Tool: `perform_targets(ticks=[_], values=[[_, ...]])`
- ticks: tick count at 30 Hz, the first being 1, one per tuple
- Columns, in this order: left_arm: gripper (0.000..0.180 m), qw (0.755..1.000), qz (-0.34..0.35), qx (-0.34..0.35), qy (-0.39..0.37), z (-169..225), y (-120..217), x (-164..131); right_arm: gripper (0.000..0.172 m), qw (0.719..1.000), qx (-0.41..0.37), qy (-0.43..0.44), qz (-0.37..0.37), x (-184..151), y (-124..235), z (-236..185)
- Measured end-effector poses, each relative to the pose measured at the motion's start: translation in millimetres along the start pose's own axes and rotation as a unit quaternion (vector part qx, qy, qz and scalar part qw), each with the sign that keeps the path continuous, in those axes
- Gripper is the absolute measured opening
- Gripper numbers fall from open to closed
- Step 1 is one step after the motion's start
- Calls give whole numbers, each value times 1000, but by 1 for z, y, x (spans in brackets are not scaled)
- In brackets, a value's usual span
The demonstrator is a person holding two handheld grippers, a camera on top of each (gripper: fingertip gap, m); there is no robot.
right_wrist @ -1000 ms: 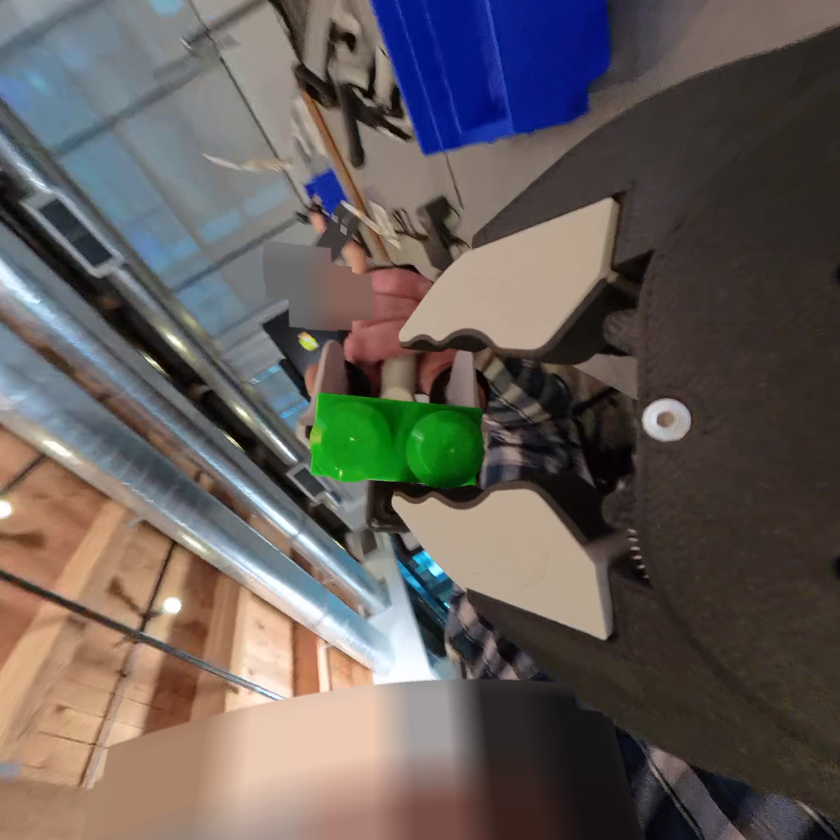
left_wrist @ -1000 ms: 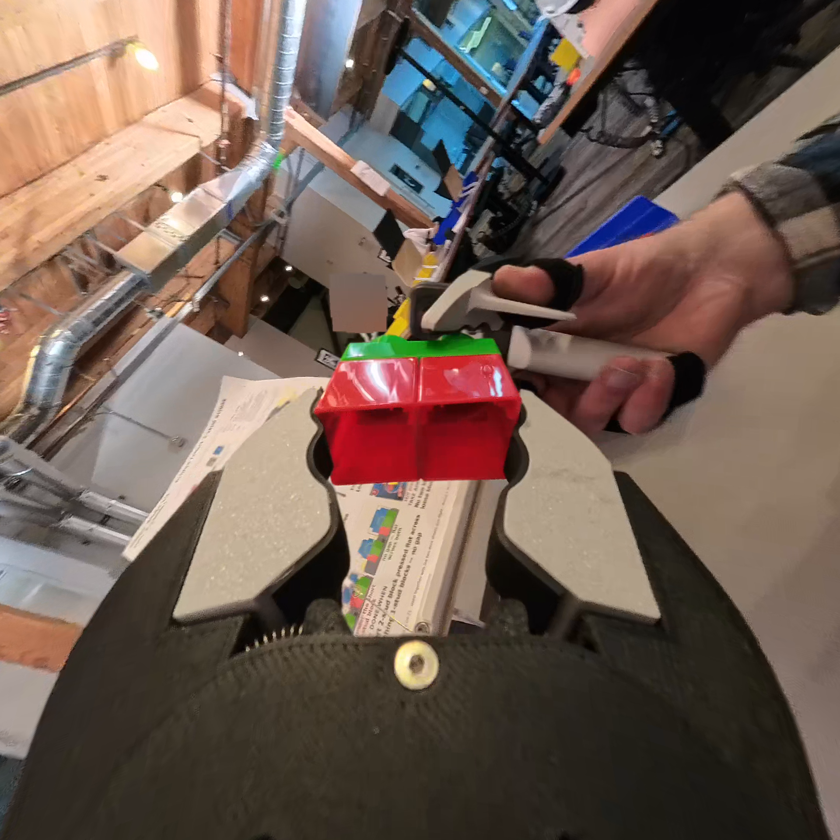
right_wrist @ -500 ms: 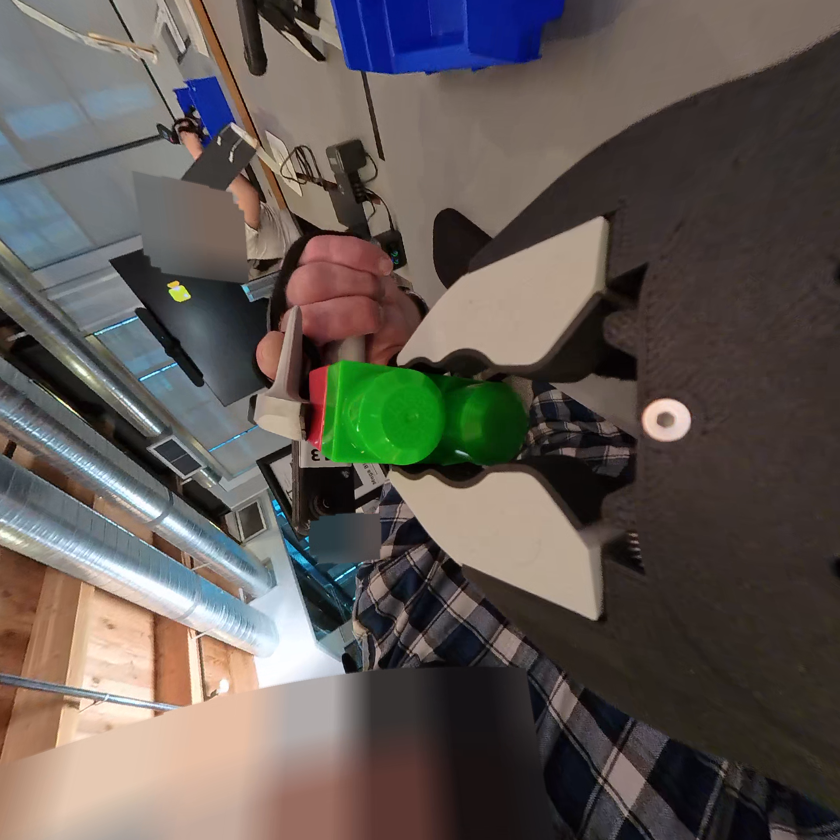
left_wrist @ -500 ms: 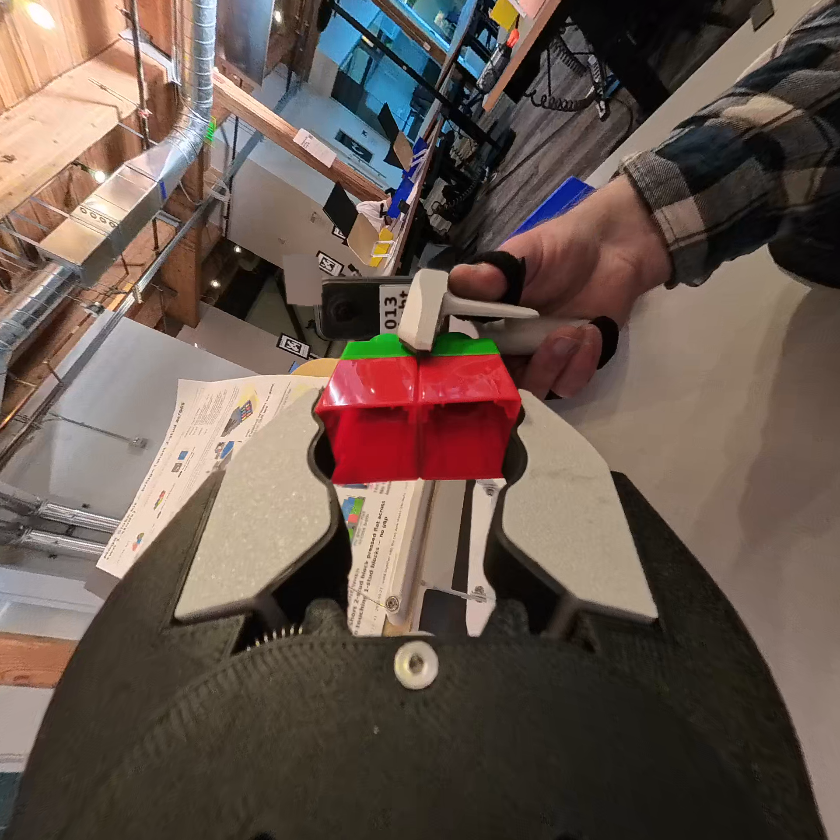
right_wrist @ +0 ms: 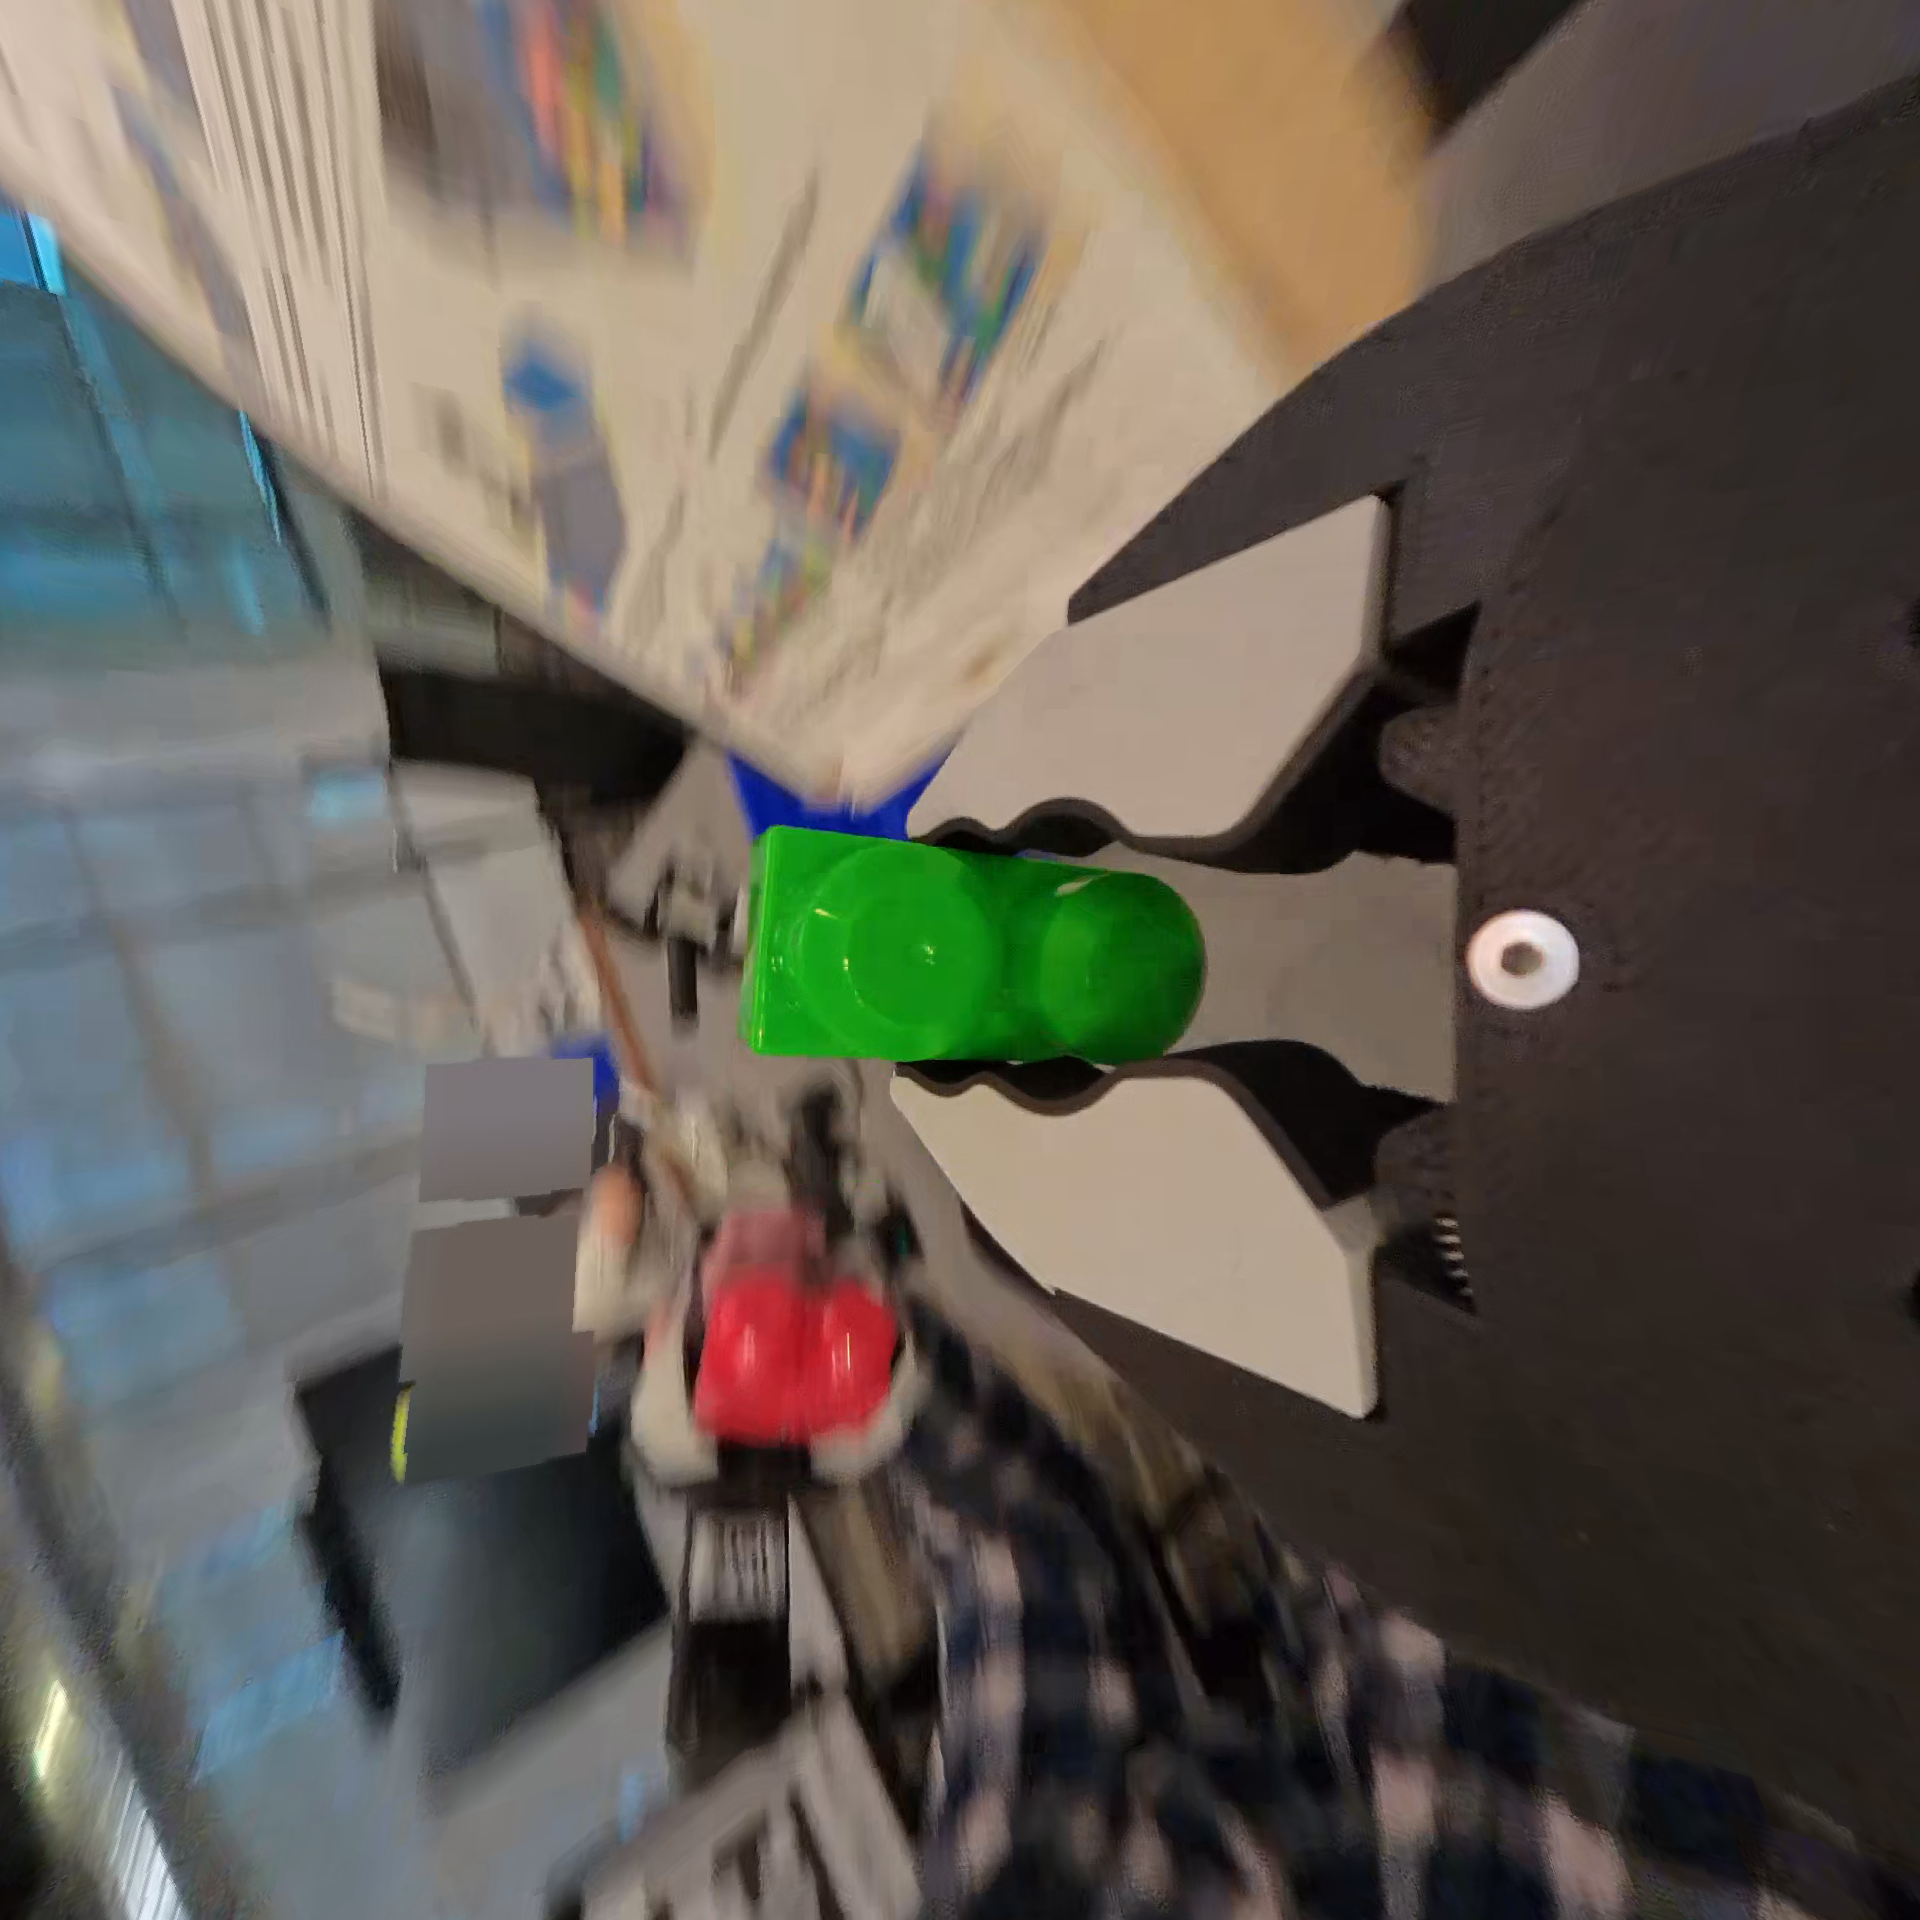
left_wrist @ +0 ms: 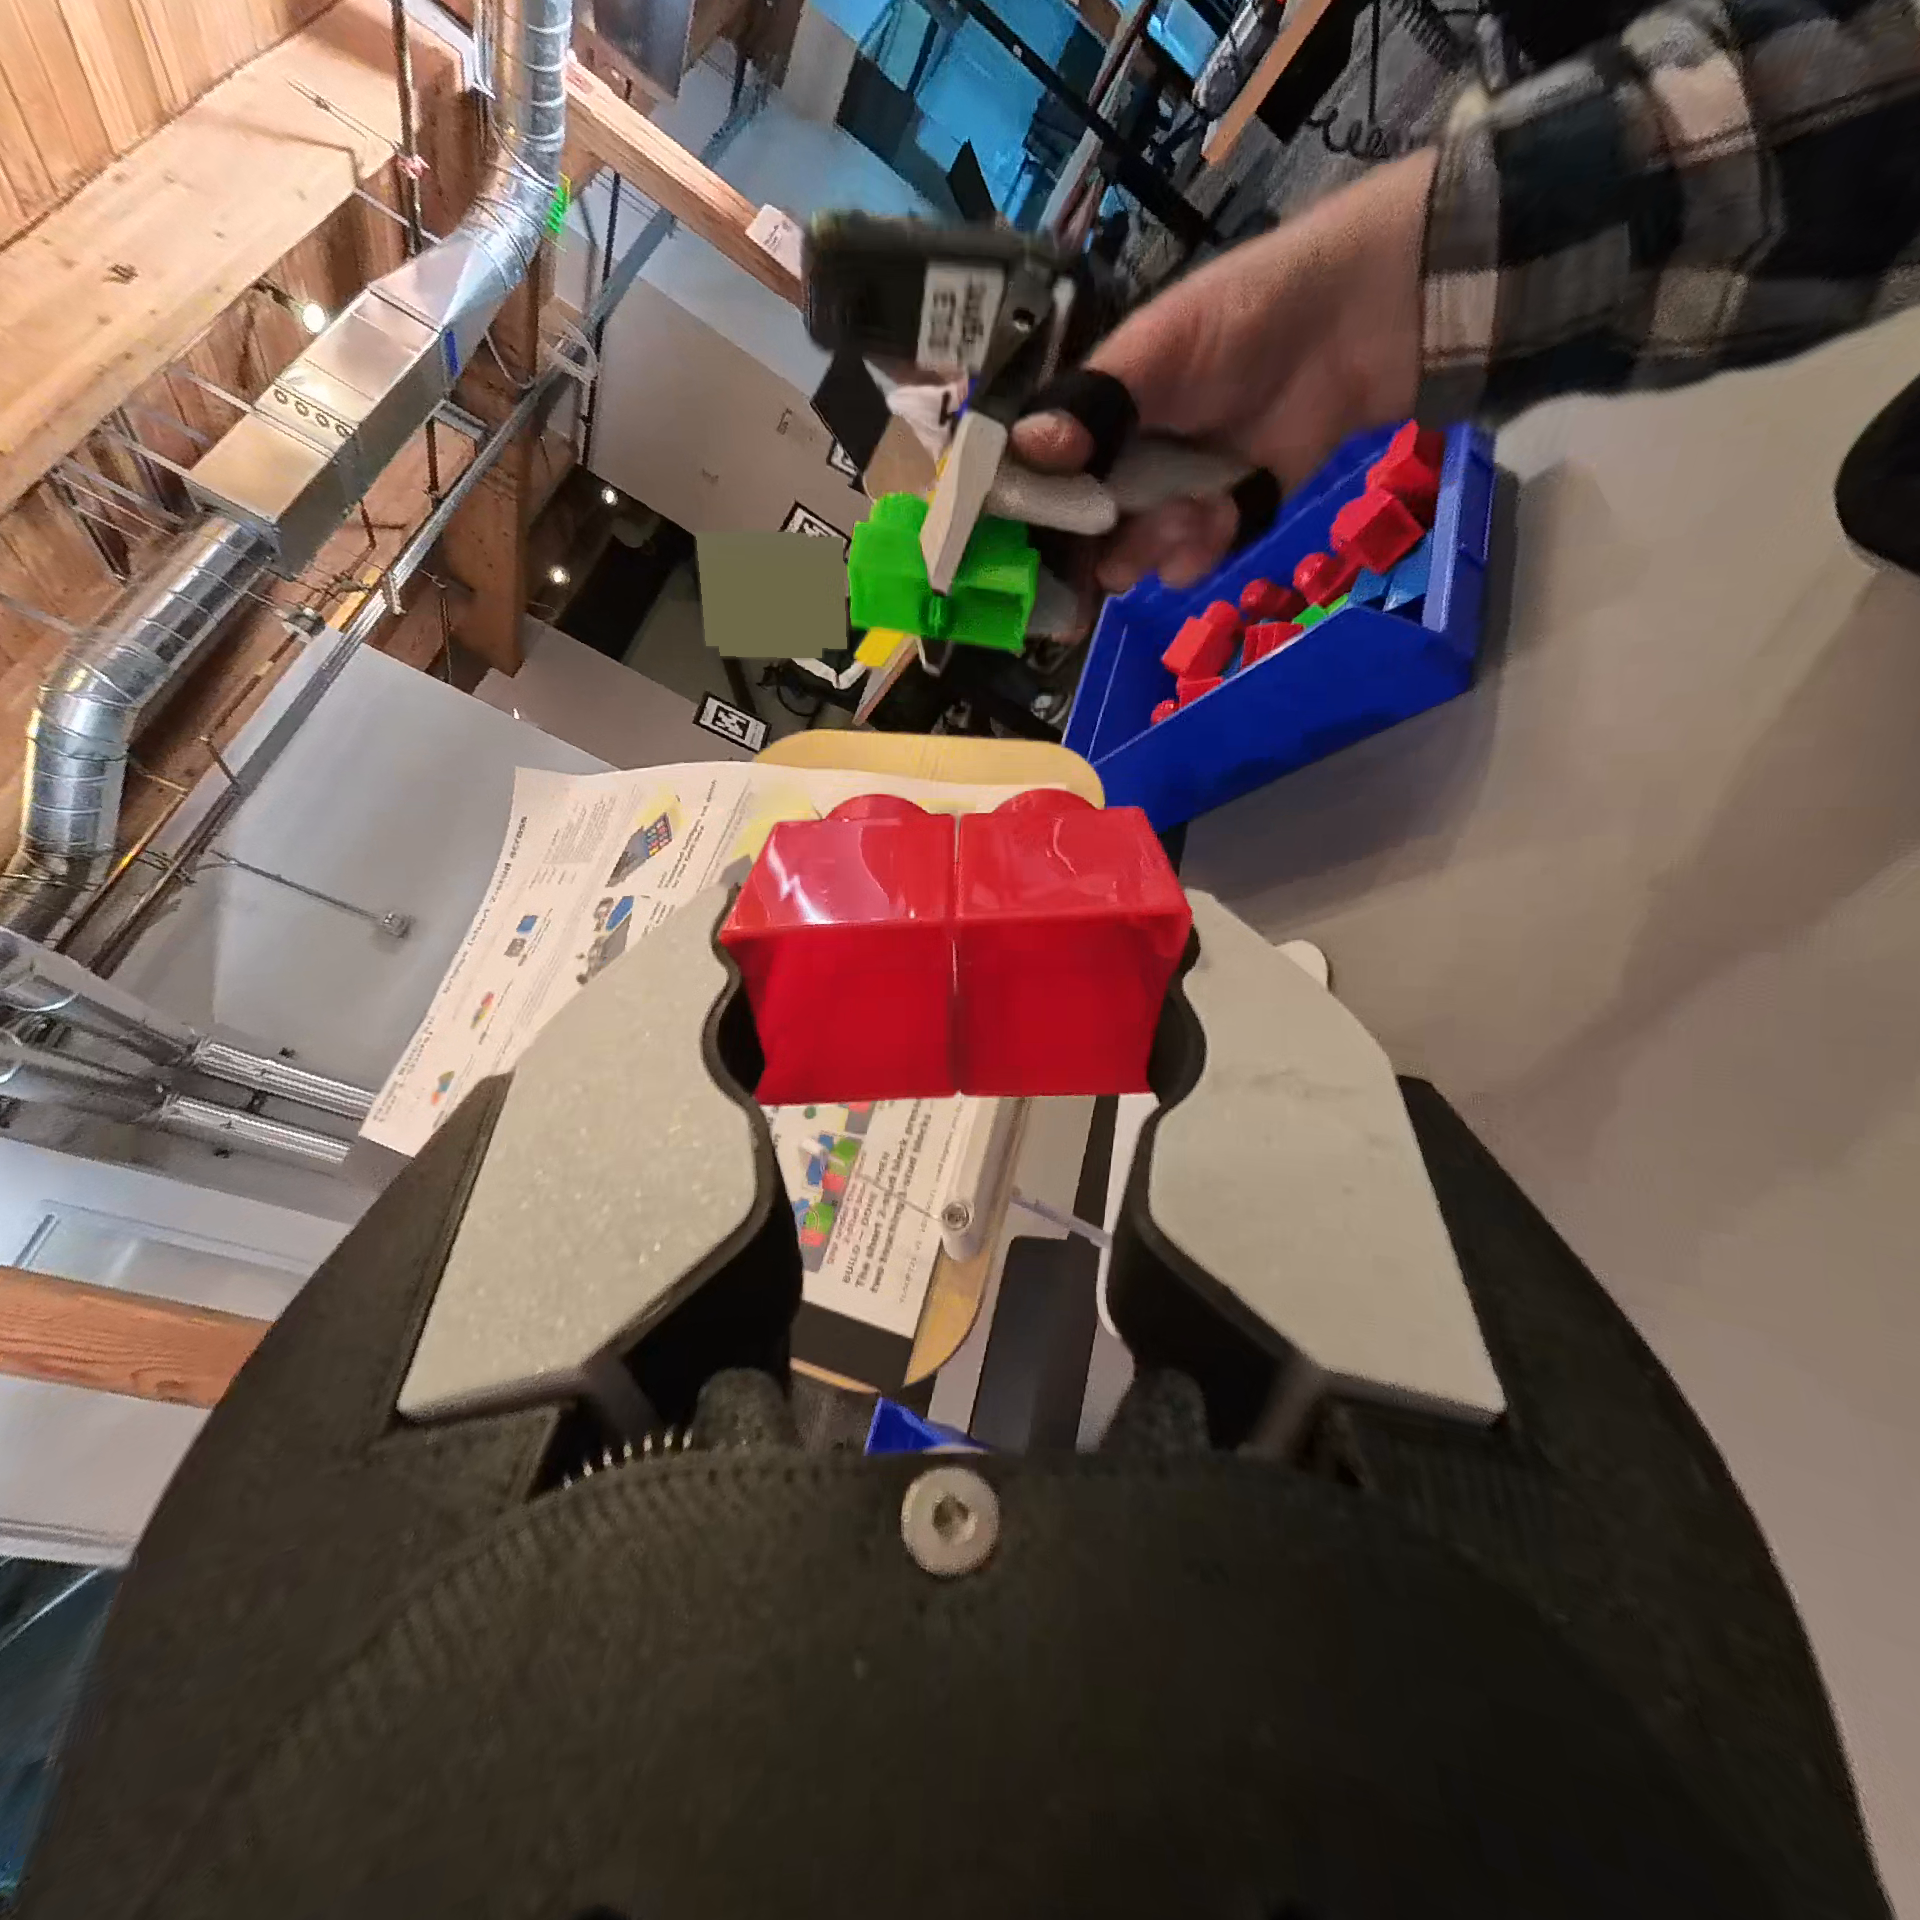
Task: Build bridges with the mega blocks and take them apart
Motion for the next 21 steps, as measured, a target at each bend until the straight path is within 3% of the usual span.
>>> perform_targets(ticks=[3, 7, 10, 13, 15, 18, 21], values=[[73, 1000, -4, -11, 8, 6, -1, -2, 37, 985, -171, 1, -8, 3, 65, 32], [73, 1000, -10, -18, 11, 11, -7, -6, 37, 938, -328, -69, -90, -32, 124, 85], [73, 1000, -9, -15, 15, 13, -13, -7, 37, 918, -341, -166, -113, -71, 145, 121], [73, 1000, -11, -14, 15, 16, -19, -8, 62, 888, -399, -191, -125, -95, 161, 144], [73, 1000, -9, -15, 22, 17, -23, -10, 77, 874, -437, -166, -133, -90, 165, 144], [73, 1000, -7, -12, 27, 18, -28, -13, 86, 876, -454, -95, -132, -63, 154, 124], [73, 999, 0, 0, 34, 17, -32, -15, 79, 926, -364, -28, -91, -28, 117, 87]])
Point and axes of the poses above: each gripper's, where its closed fingertips meet, y back along the fingers, x out of its top, z = x × y across the jaws, the point moved 9 cm from there along y, back along the fingers, and after that the axes turned 1 degree about y, right-handed, at the moved point
